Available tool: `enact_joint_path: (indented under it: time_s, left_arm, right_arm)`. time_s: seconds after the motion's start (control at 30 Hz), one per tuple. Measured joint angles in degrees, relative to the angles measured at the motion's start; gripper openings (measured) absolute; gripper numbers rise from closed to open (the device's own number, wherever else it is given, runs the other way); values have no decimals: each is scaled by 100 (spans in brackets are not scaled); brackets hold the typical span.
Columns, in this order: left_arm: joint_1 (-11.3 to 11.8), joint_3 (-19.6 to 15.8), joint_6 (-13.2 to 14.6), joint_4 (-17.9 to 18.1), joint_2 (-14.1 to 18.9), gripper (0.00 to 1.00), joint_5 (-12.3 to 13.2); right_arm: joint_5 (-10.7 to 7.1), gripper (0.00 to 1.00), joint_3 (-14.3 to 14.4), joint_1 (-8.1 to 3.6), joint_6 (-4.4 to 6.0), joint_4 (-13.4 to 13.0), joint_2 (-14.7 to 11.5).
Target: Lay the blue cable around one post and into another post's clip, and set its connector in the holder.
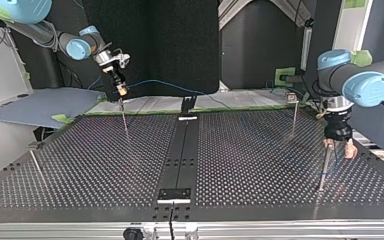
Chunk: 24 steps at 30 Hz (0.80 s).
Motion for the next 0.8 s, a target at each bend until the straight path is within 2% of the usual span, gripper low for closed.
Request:
enact_joint_path:
  time_s: [0.17, 0.47, 0.6, 0.8]
  left_arm:
    - [-11, 4, 119, -40, 3, 100, -28]
    - [-31, 268, 549, -334, 5, 100, -332]
    - [-31, 325, 516, -317, 5, 100, -212]
    - [-33, 334, 235, -57, 8, 100, 89]
  right_arm:
    - [0, 0, 0, 3, 5, -4, 4]
    - [-1, 0, -3, 15, -27, 19, 7]
    - [0, 0, -1, 20, -32, 22, 7]
    - [20, 0, -2, 19, -29, 26, 7]
